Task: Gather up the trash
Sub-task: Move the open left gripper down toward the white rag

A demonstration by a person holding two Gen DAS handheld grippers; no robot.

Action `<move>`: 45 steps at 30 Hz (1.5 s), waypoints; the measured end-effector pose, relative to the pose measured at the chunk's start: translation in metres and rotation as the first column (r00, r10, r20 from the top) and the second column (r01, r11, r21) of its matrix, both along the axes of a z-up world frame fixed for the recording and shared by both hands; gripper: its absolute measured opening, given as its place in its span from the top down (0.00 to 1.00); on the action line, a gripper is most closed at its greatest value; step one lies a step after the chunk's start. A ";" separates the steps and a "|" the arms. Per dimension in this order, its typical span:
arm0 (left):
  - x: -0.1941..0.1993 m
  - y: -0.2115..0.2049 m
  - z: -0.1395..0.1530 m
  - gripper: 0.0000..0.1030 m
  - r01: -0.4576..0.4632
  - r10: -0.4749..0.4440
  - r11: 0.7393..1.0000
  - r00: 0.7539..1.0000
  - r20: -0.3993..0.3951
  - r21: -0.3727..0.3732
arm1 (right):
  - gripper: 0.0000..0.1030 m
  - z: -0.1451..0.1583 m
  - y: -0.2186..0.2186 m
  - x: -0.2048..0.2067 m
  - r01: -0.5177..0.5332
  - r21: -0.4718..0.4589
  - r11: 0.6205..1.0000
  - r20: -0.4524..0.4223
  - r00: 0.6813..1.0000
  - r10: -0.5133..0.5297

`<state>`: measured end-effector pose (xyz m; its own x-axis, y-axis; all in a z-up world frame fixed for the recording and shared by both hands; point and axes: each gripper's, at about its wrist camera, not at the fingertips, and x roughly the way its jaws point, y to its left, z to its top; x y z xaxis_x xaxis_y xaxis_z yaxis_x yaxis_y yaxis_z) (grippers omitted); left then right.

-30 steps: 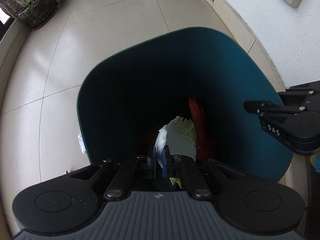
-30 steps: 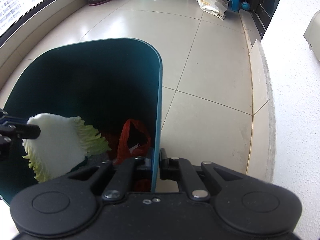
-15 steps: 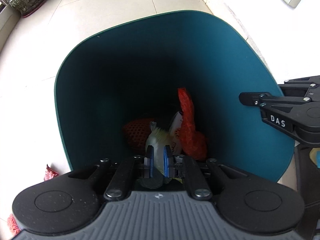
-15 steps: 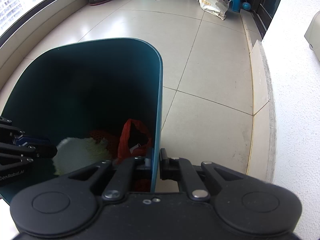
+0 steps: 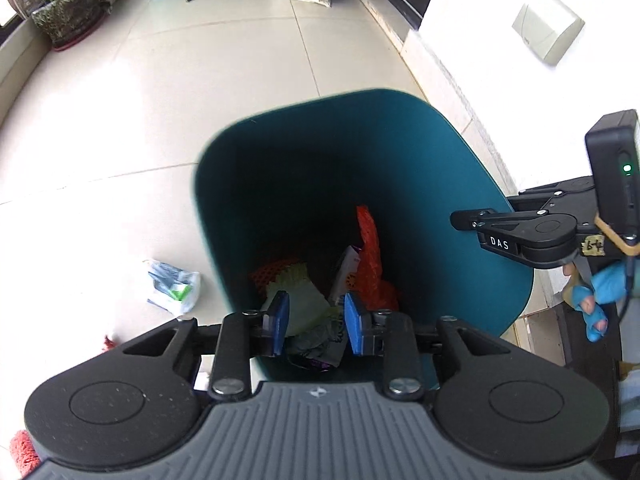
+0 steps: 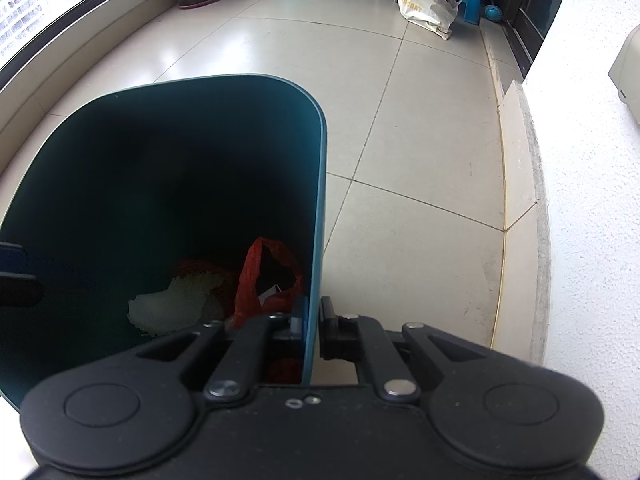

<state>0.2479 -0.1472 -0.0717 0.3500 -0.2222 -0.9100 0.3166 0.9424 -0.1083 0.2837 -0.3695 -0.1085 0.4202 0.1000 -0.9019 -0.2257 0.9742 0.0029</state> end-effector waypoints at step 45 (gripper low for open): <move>0.010 0.231 -0.263 0.26 -0.583 0.580 0.808 0.758 -0.298 0.090 | 0.93 -0.009 0.021 -0.001 -0.037 -0.085 0.996 -0.013 0.999 0.036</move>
